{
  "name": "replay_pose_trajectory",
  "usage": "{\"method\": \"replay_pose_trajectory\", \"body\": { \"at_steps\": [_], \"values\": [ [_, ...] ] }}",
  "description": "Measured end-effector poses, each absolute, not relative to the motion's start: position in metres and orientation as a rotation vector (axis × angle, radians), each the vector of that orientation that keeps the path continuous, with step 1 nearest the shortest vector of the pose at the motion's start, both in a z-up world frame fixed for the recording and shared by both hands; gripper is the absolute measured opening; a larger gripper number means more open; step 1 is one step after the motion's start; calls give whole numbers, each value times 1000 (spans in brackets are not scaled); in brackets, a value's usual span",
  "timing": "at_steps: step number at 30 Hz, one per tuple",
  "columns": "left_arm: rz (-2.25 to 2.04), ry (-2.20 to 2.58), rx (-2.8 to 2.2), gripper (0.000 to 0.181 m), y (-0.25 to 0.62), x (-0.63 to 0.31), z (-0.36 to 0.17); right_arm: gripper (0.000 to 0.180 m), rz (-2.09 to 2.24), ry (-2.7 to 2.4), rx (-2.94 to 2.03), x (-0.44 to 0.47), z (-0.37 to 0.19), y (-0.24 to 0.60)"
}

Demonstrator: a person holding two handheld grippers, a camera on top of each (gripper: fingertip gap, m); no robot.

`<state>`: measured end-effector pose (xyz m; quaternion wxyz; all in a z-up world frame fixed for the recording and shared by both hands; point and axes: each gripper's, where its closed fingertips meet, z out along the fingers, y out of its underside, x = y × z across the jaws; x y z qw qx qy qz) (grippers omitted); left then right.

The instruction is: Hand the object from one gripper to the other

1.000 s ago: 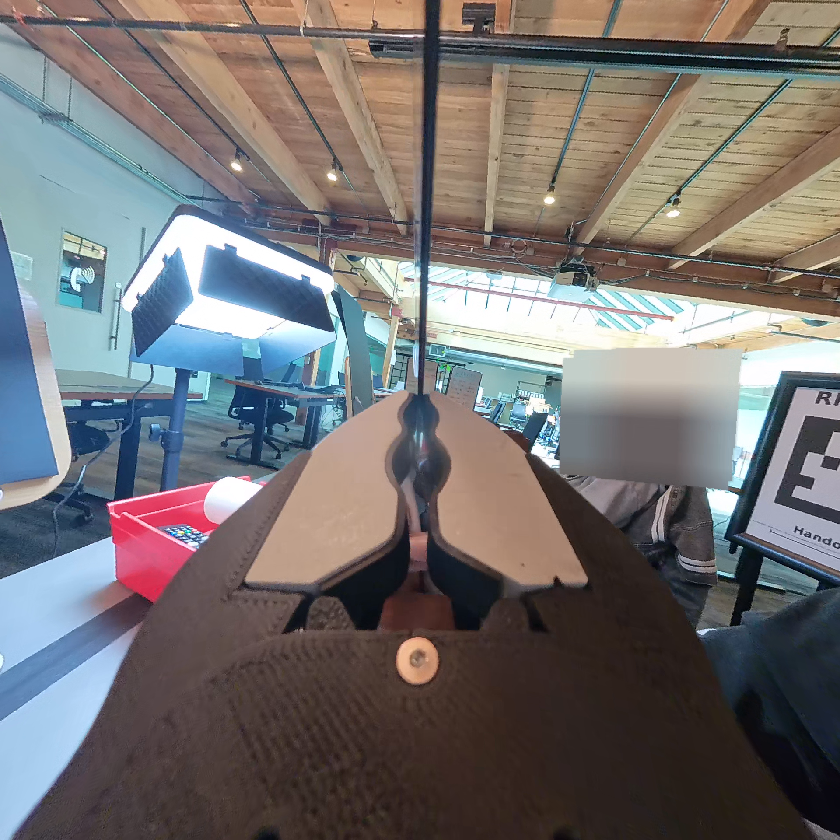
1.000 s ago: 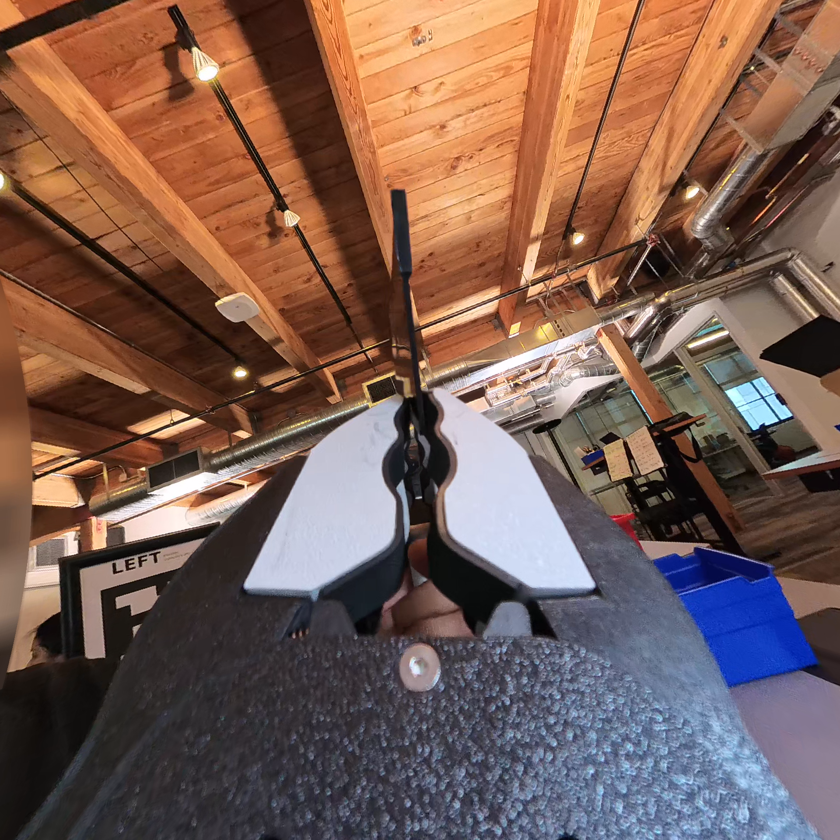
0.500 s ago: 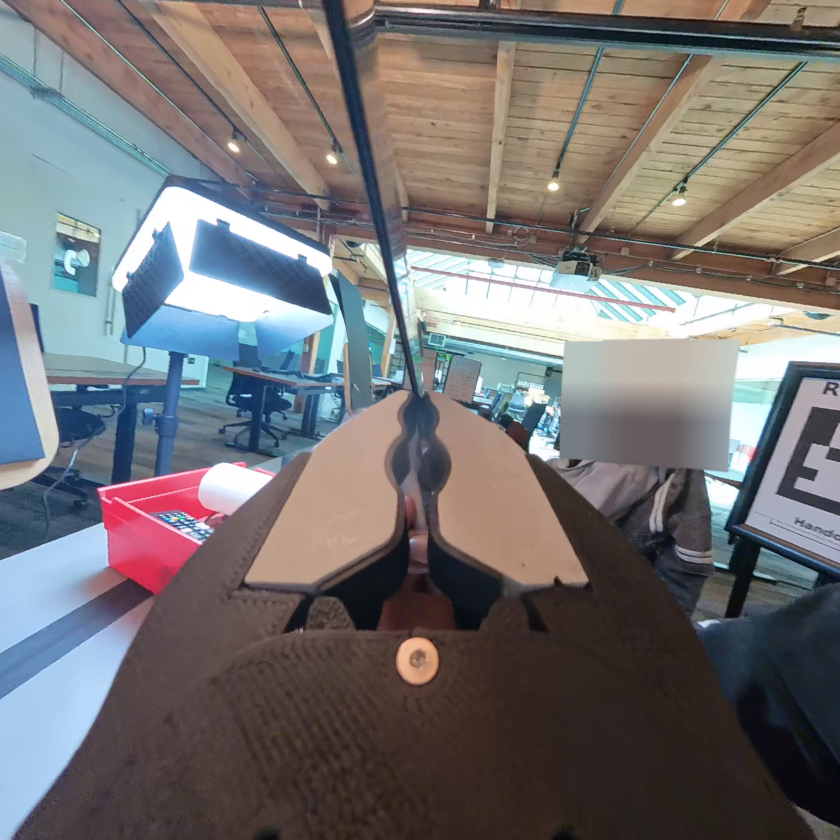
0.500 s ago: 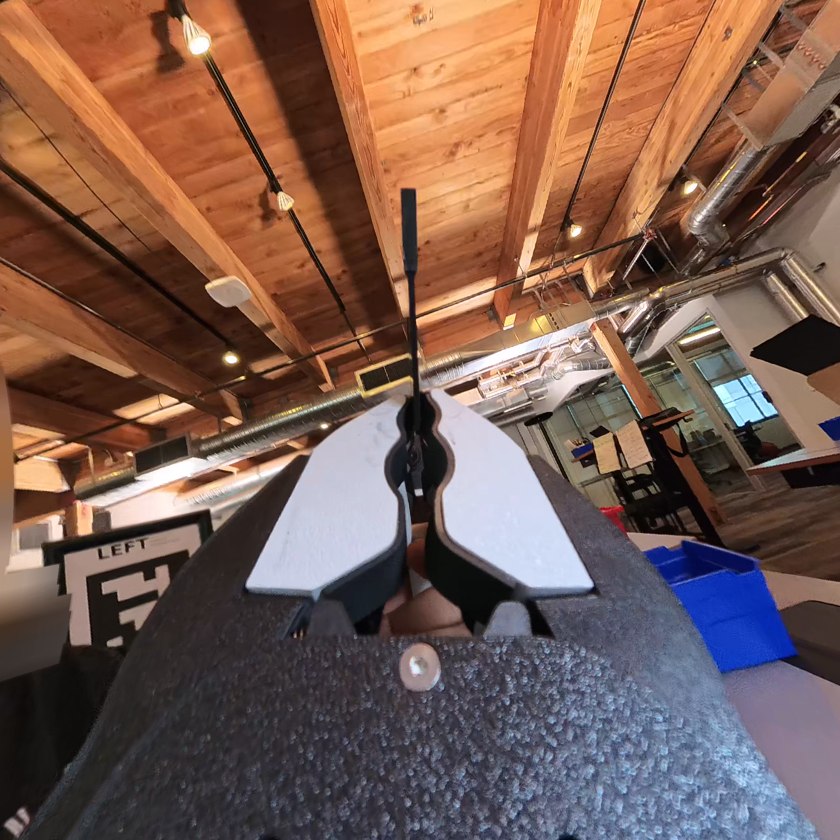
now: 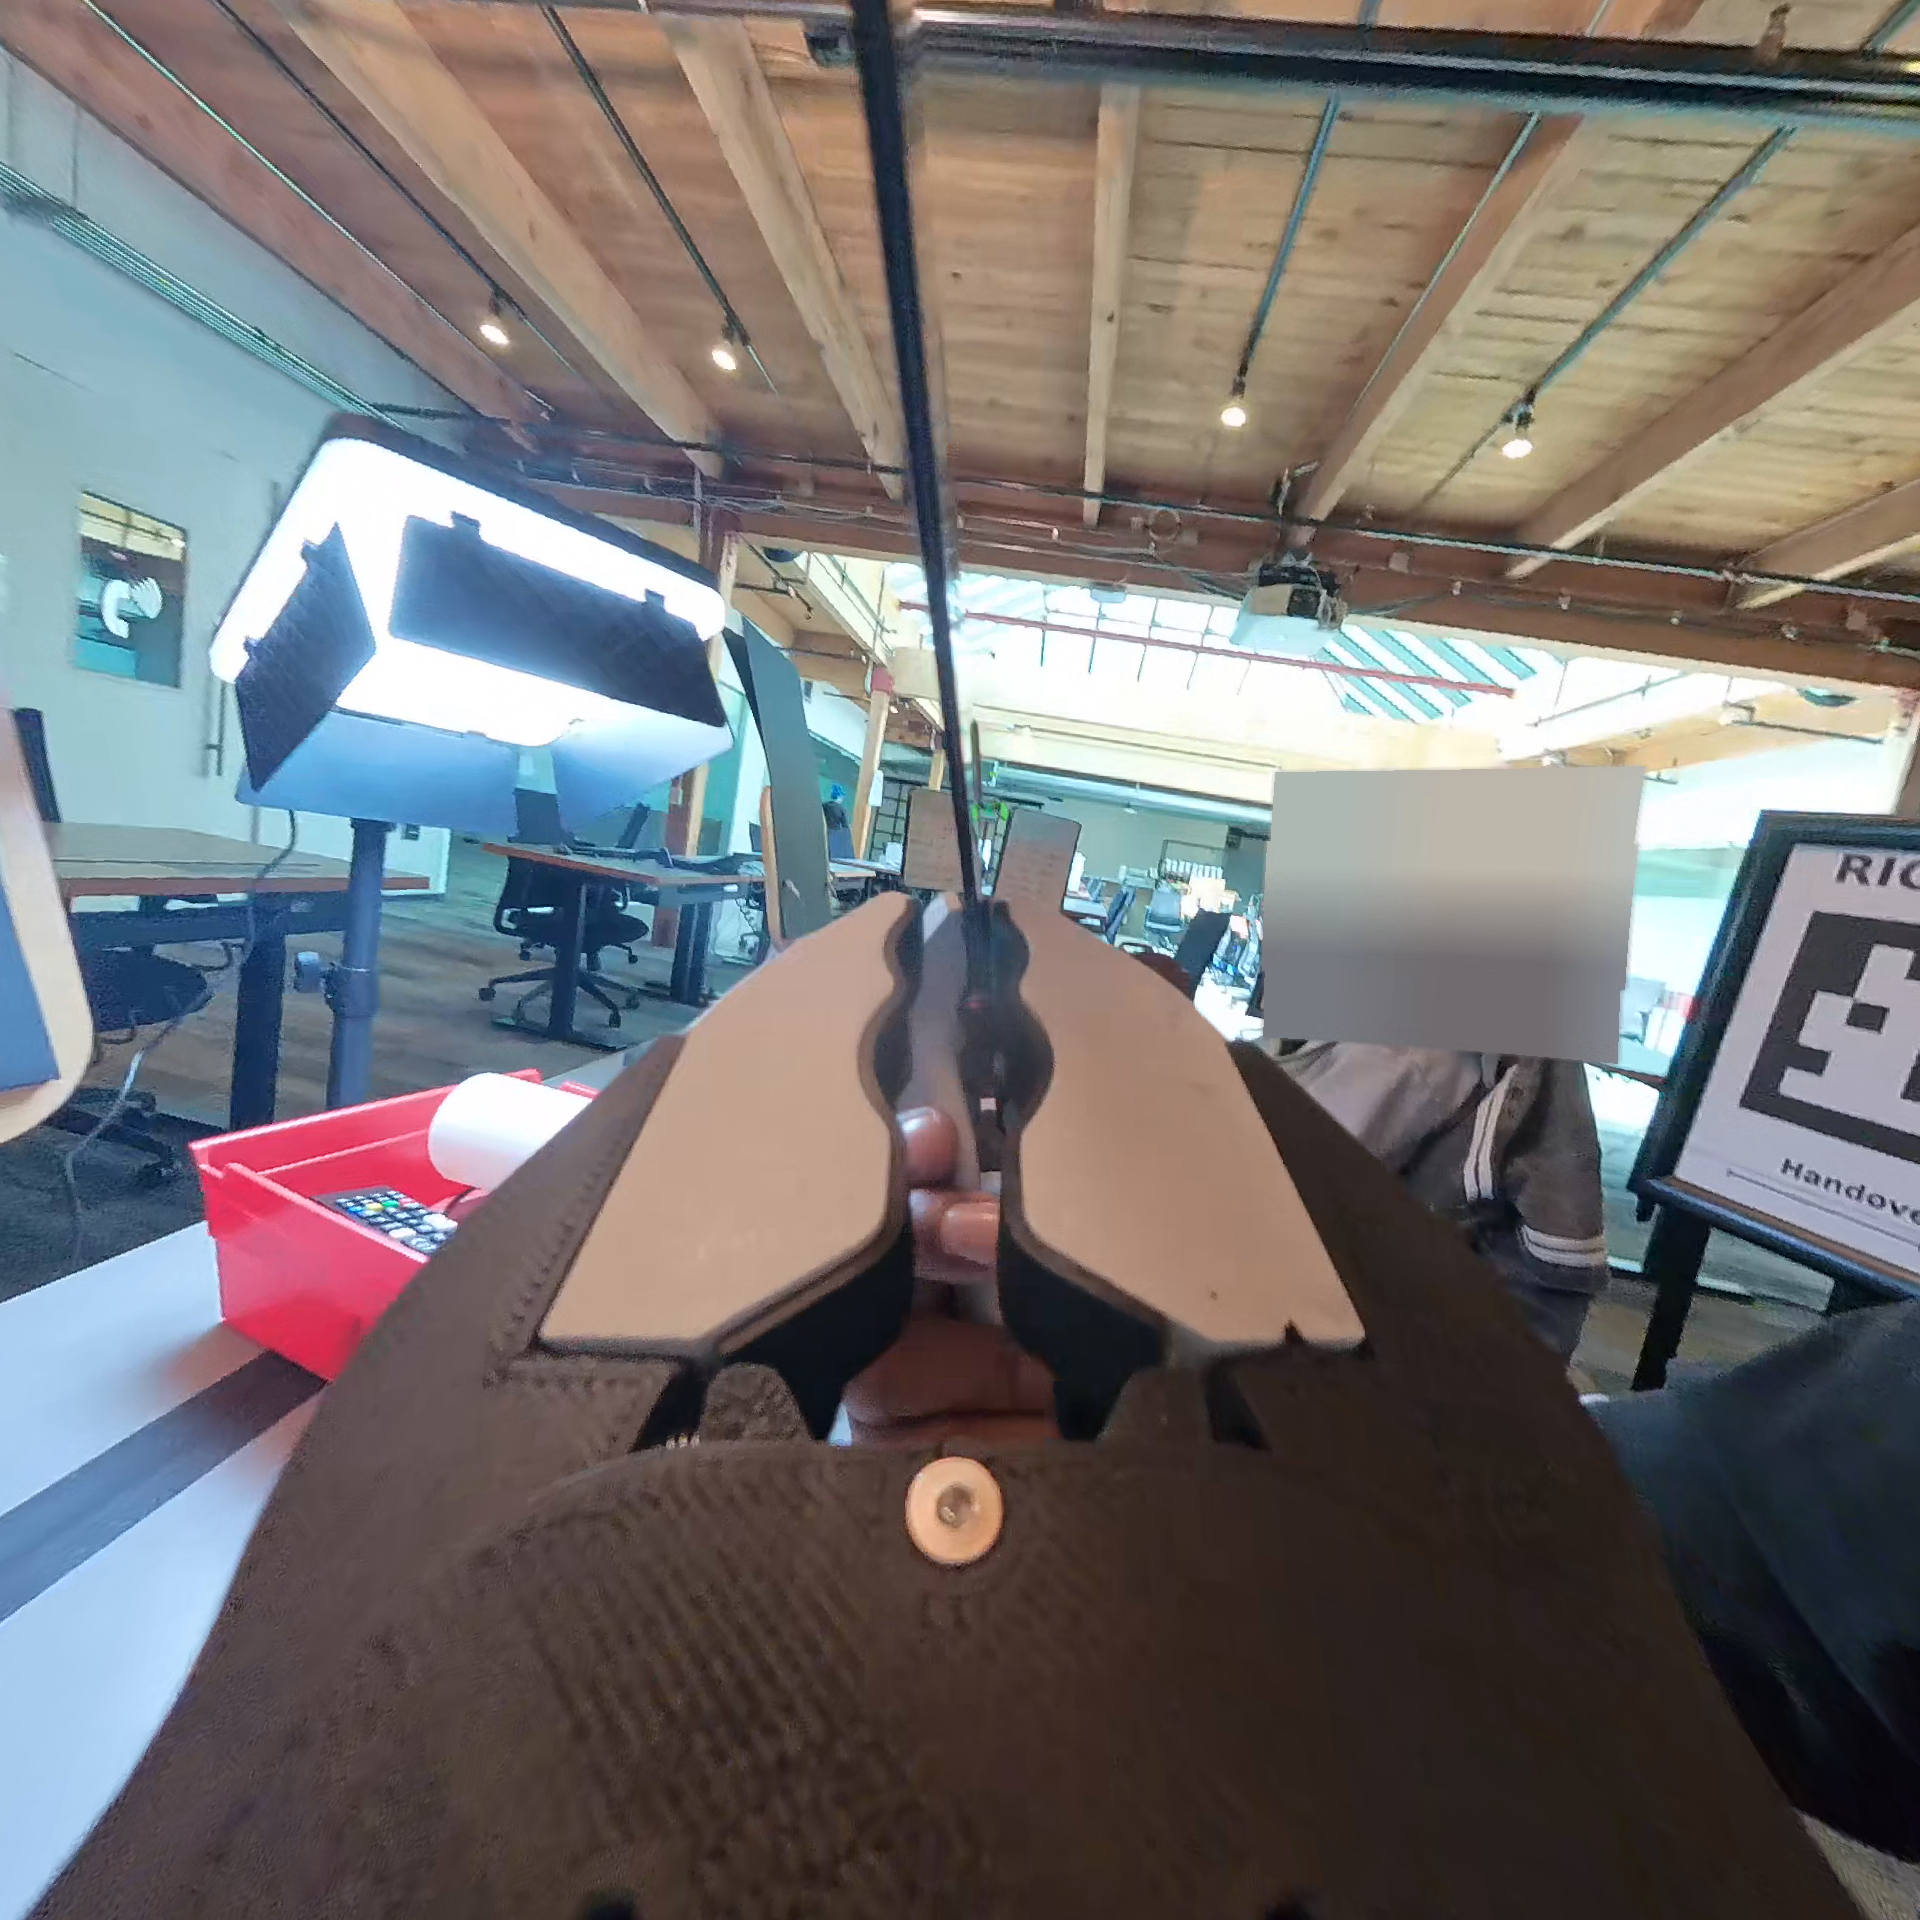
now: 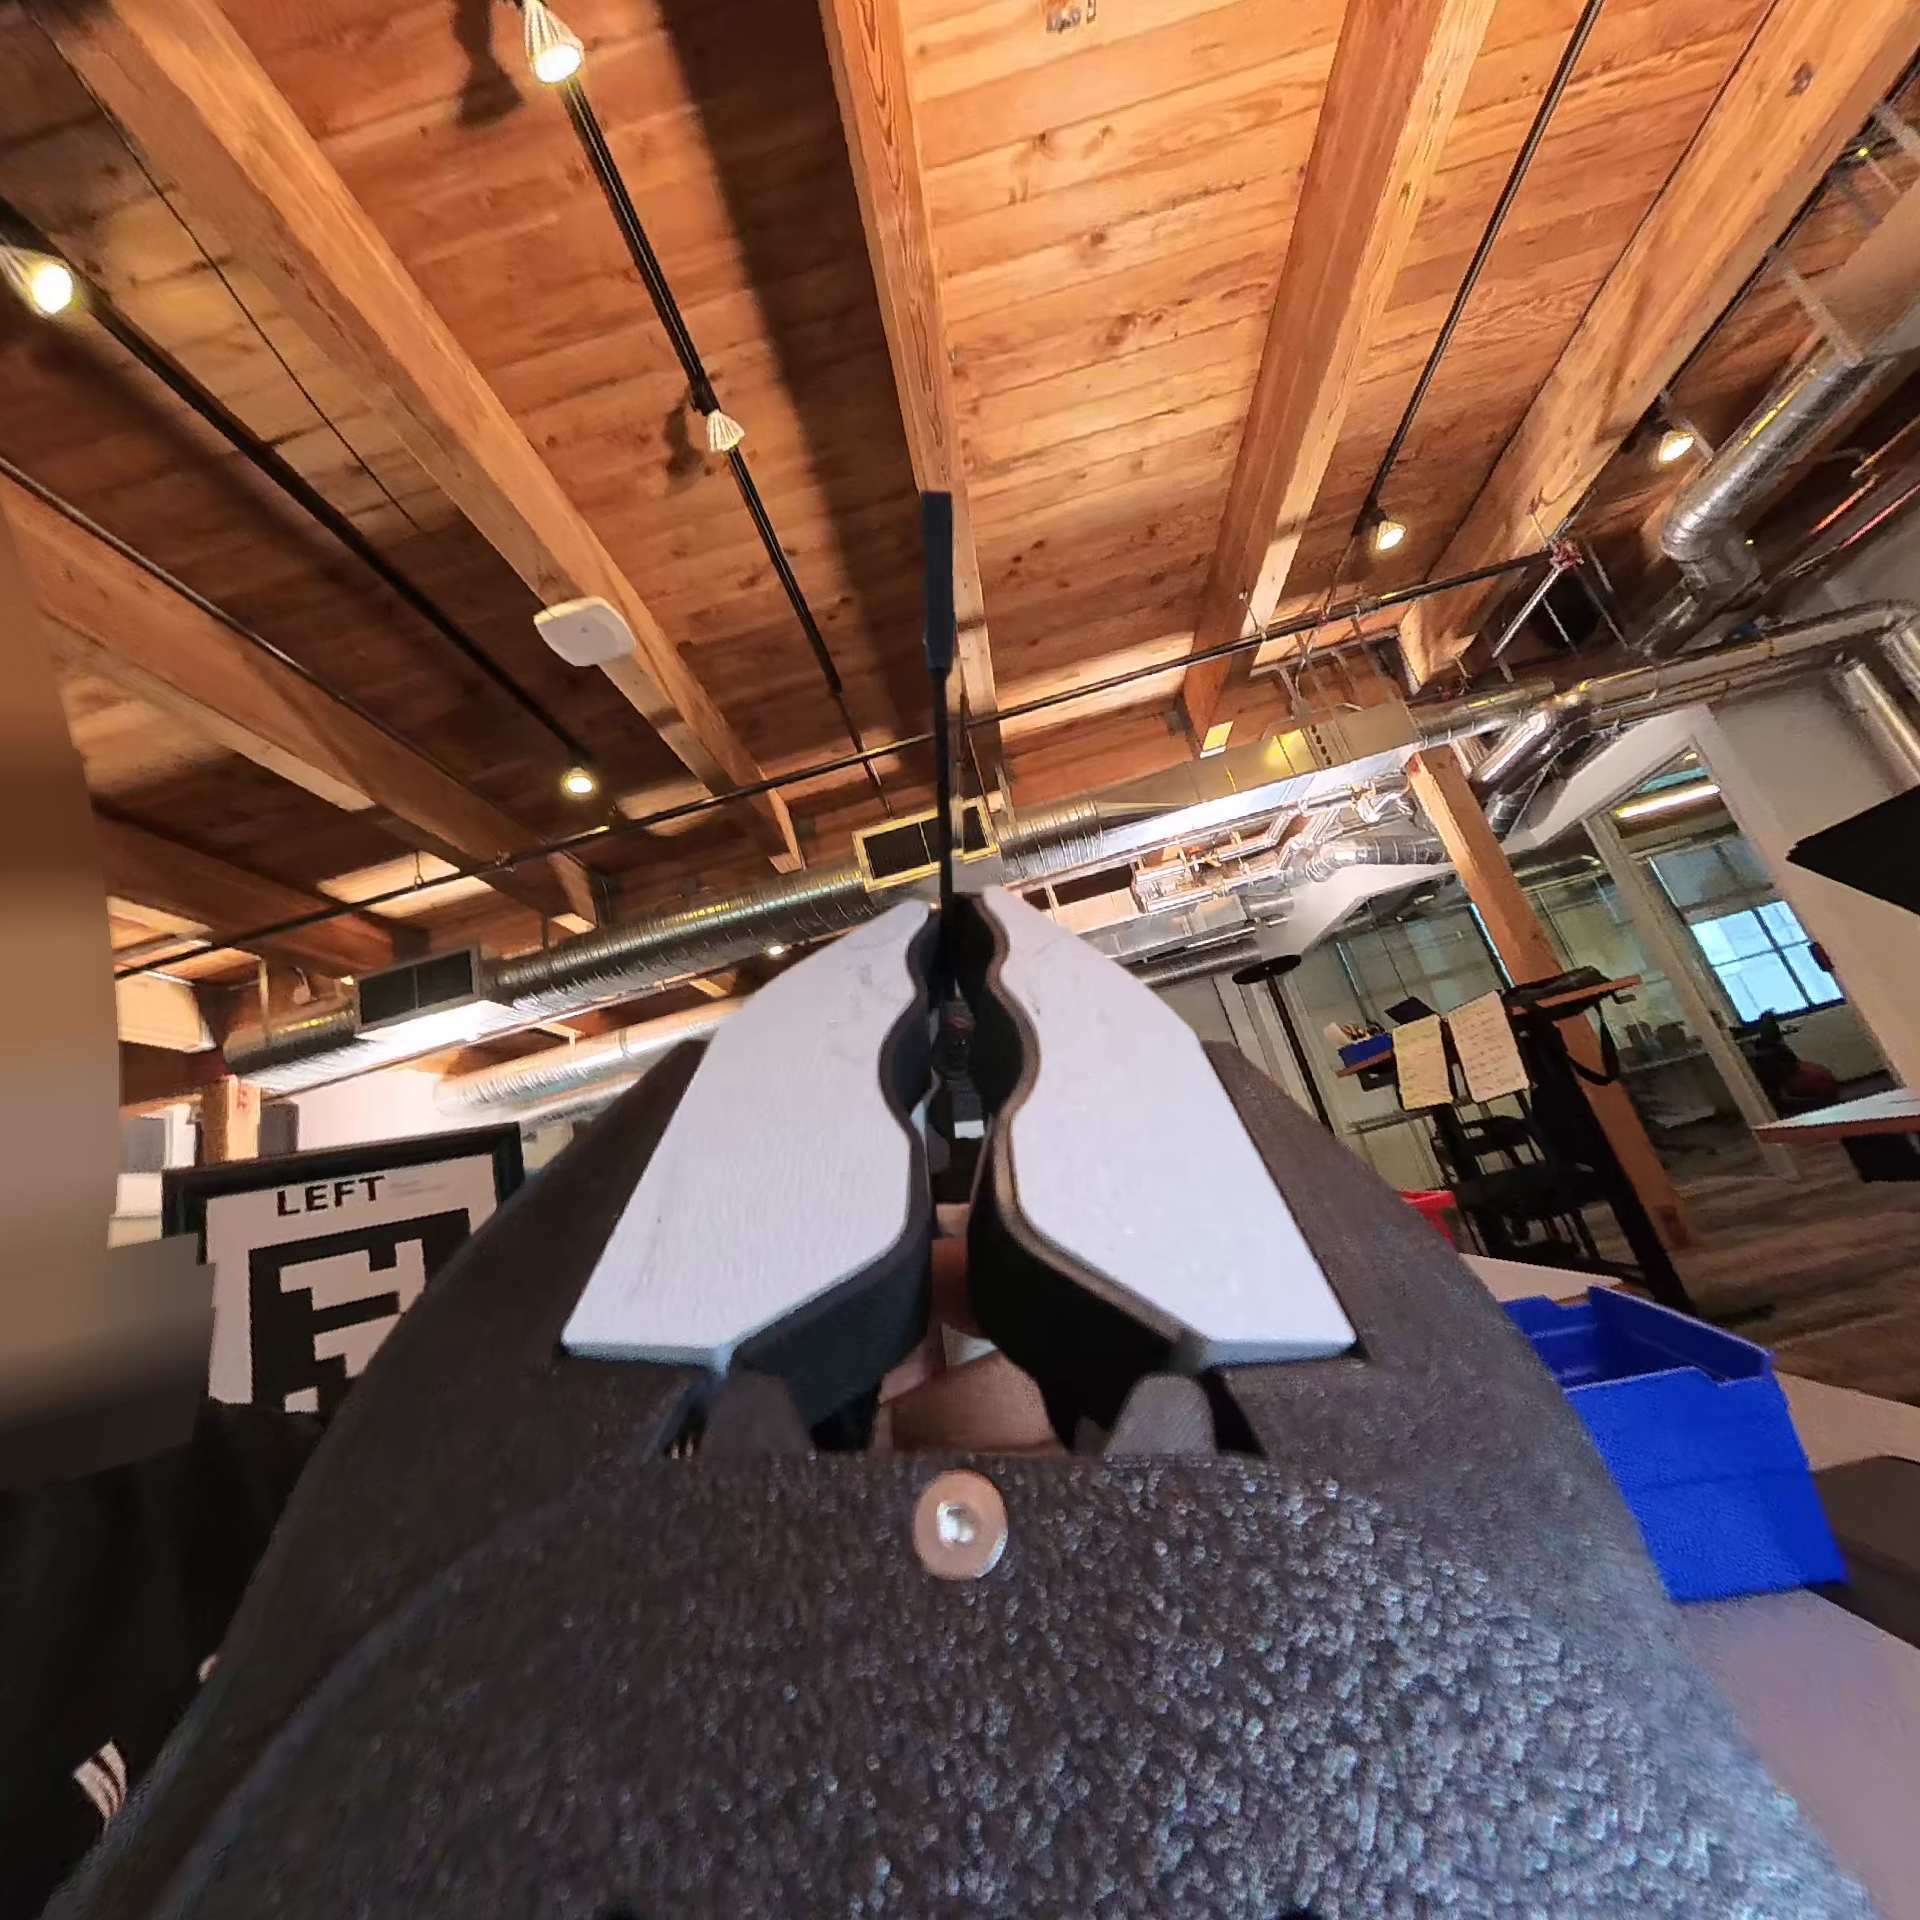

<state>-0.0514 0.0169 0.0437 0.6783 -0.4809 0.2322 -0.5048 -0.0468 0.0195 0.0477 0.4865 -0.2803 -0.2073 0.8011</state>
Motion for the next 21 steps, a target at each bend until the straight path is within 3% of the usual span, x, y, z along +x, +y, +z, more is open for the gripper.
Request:
{"method": "replay_pose_trajectory", "body": {
  "at_steps": [3, 9, 12, 15, 21],
  "values": [
    [-1135, 522, -1069, 2, 16, -49, 43, 2, 1945, -493, -695, -51, 46, 19],
    [-1158, 560, -1139, 2, 19, -55, 39, 3, 1897, -548, -769, -57, 41, 22],
    [-1186, 621, -1207, 2, 17, -54, 35, 16, 1809, -635, -796, -56, 41, 23],
    [-1191, 652, -1250, 2, 14, -52, 33, 3, 1781, -684, -768, -50, 44, 19],
    [-1184, 611, -1179, 2, 12, -48, 37, 2, 1841, -592, -713, -48, 49, 16]
  ]
}}
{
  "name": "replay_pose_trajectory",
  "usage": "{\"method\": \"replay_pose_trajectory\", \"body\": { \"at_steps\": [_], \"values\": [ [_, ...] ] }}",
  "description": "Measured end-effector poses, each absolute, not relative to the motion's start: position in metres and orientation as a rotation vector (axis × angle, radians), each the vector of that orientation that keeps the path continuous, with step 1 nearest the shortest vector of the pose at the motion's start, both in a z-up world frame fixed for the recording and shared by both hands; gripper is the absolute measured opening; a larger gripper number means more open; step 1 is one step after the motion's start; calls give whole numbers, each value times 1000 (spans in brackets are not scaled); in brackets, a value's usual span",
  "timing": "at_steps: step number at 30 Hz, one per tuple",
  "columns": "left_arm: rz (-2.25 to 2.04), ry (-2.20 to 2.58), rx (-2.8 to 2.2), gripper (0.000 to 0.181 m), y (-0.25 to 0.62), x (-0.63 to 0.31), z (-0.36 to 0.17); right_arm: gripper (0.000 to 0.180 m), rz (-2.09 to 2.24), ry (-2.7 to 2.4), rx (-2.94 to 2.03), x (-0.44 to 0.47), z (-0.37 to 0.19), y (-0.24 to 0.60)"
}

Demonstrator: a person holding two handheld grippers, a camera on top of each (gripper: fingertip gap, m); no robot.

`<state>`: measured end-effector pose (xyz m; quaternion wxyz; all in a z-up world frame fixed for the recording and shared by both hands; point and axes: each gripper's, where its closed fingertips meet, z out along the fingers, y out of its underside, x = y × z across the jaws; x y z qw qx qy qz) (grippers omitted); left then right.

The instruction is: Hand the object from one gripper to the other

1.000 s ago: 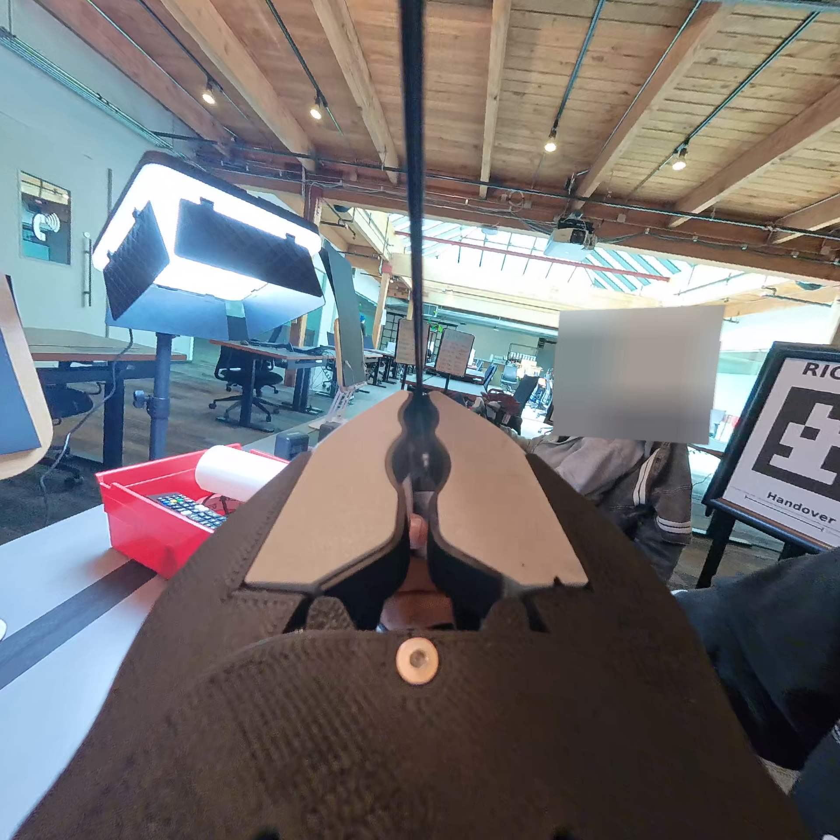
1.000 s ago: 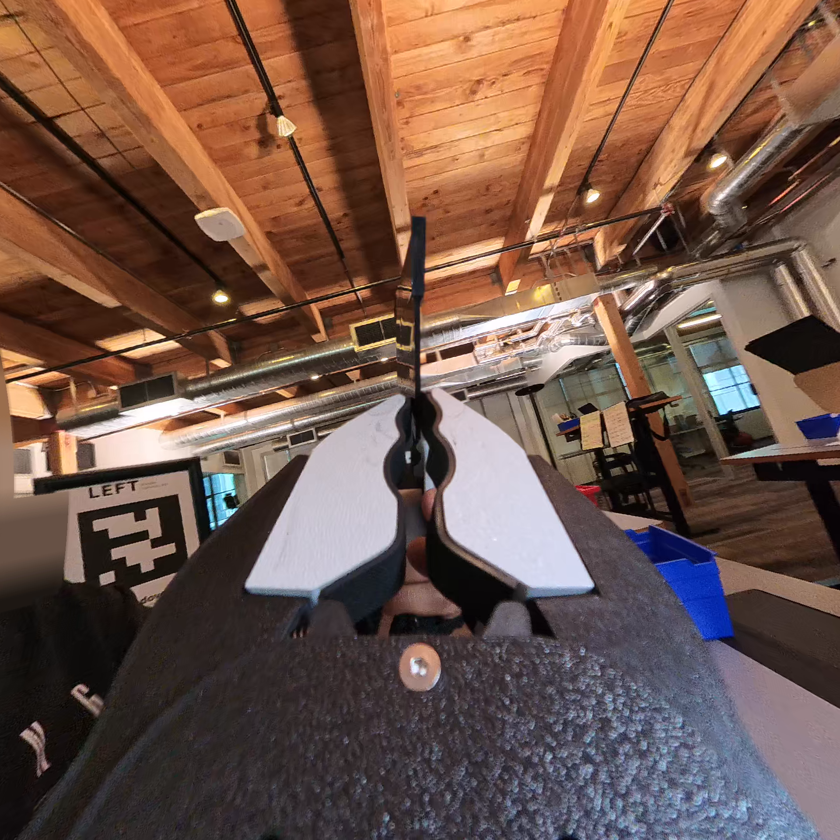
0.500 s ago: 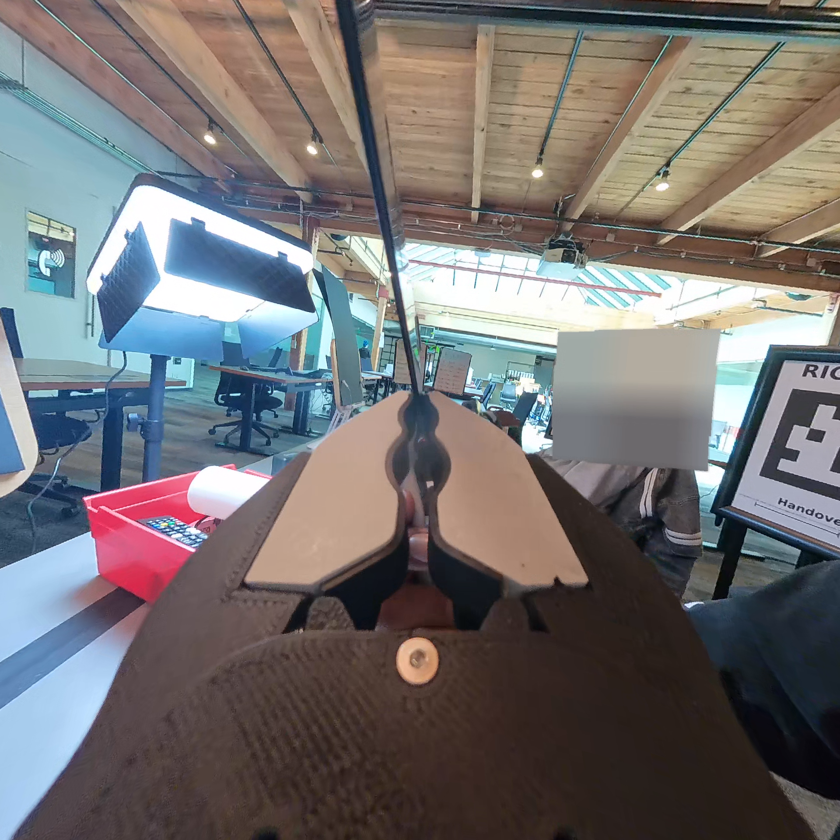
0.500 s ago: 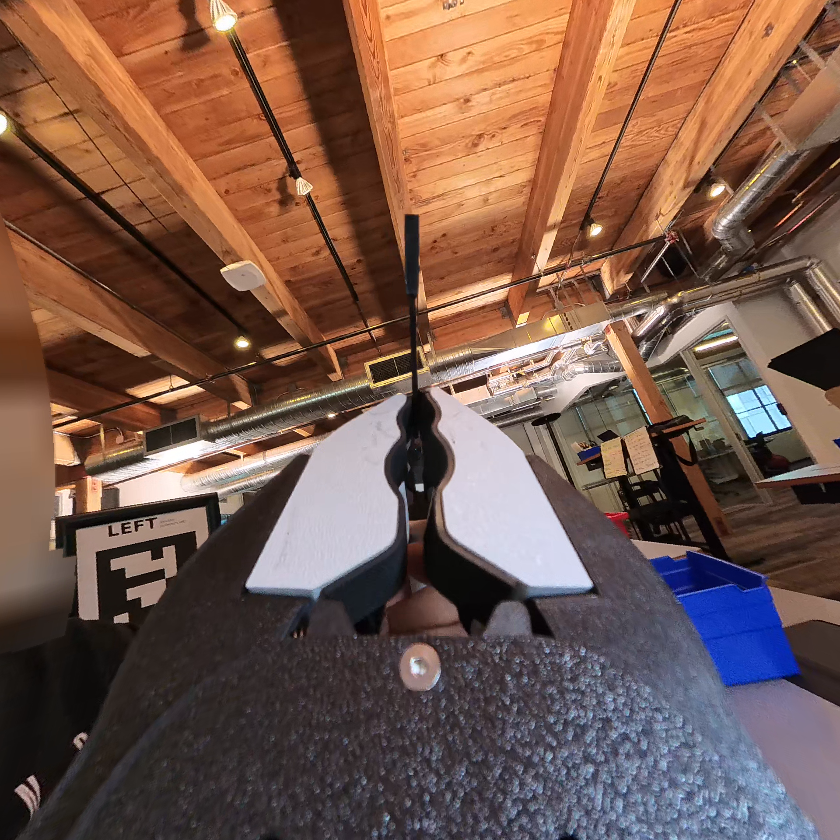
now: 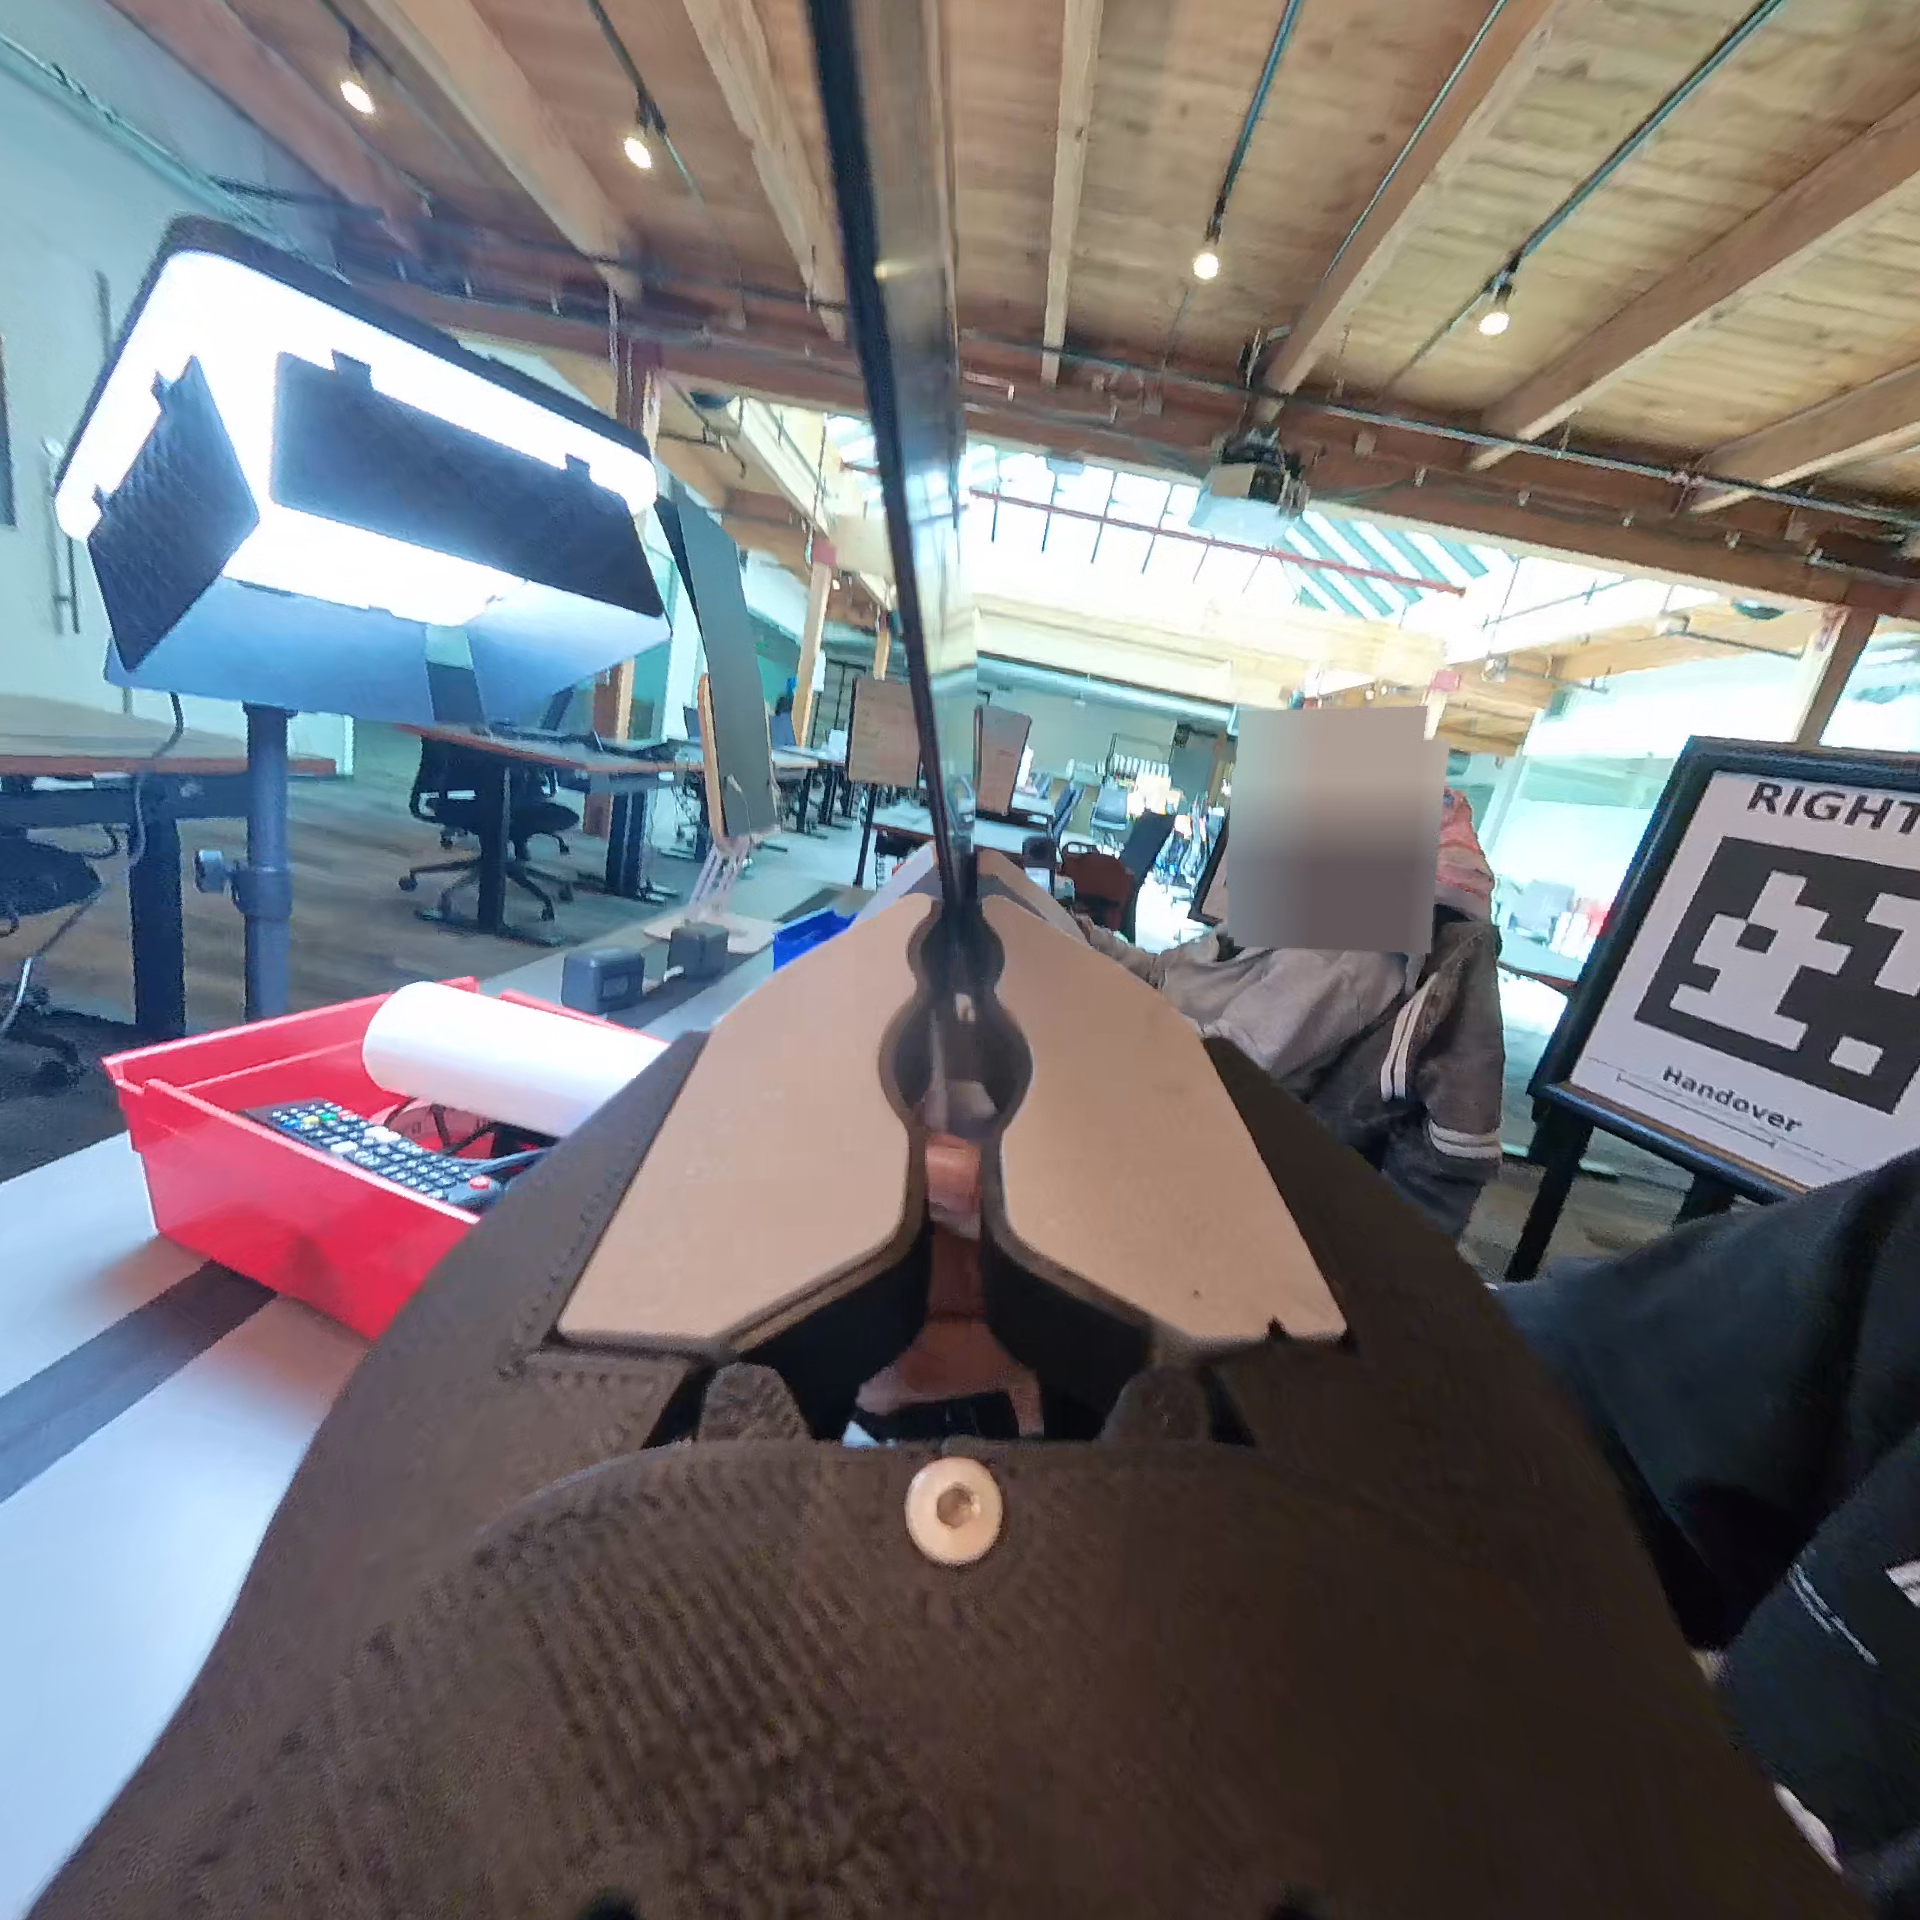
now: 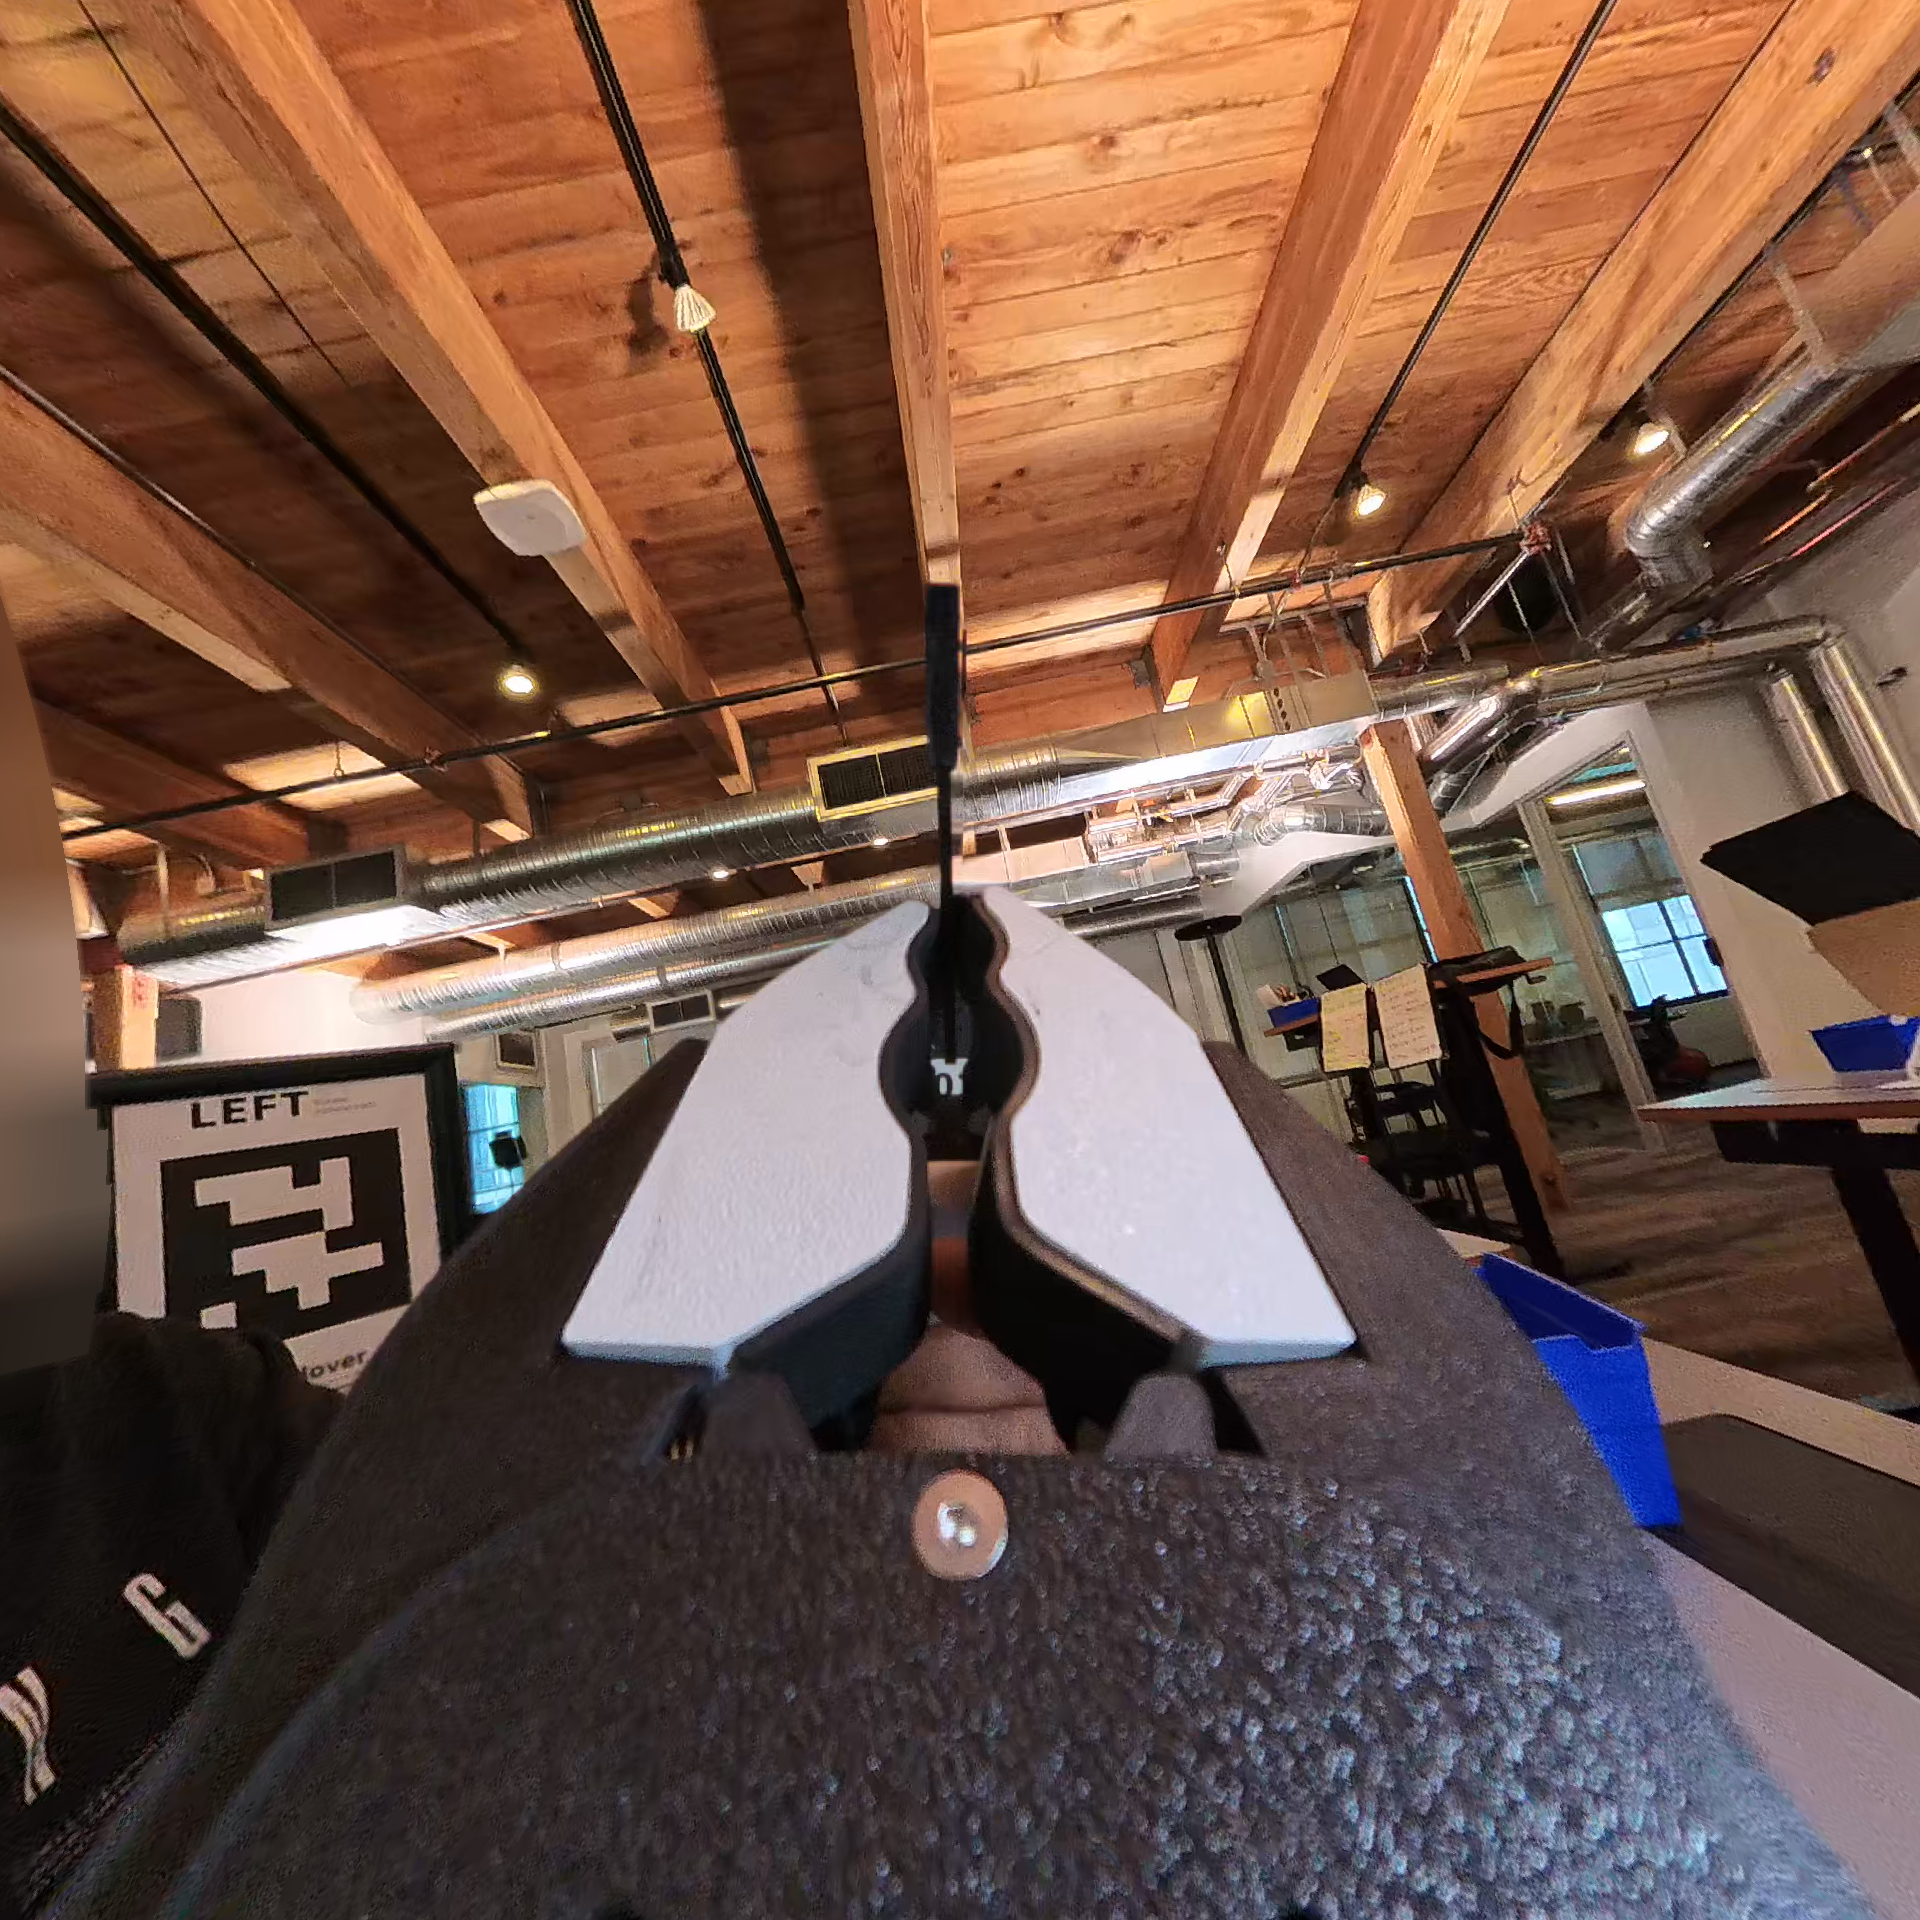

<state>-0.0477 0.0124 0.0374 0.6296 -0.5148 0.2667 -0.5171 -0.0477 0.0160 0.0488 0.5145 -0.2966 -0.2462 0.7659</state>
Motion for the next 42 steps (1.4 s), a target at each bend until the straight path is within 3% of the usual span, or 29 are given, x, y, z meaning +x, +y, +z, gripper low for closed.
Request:
{"method": "replay_pose_trajectory", "body": {
  "at_steps": [2, 5, 11, 15, 17, 24, 27, 30, 37, 42],
  "values": [
    [-1171, 616, -1181, 16, 13, -41, 34, 2, 1854, -560, -702, -49, 48, 15],
    [-1111, 612, -1168, 3, 15, -41, 33, 2, 1868, -527, -714, -50, 47, 17],
    [-1128, 667, -1235, 3, 14, -44, 29, 3, 1827, -626, -755, -54, 44, 16],
    [-1145, 761, -1320, 2, 7, -47, 25, 14, 1760, -711, -770, -50, 45, 17],
    [-1156, 790, -1351, 3, 4, -47, 23, 3, 1765, -767, -742, -48, 45, 11],
    [-1148, 731, -1228, 2, 4, -50, 36, 1, 1886, -570, -669, -45, 50, 12],
    [-1112, 676, -1181, 11, 6, -46, 39, 2, 1948, -466, -654, -46, 46, 15],
    [-1060, 677, -1209, 2, 10, -49, 36, 3, 1993, -423, -654, -48, 43, 16],
    [-1105, 783, -1339, 2, 3, -59, 31, 12, 1718, -737, -774, -59, 36, 12],
    [-1157, 793, -1346, 2, 0, -61, 30, 3, 1711, -781, -754, -60, 37, 4]
  ]
}}
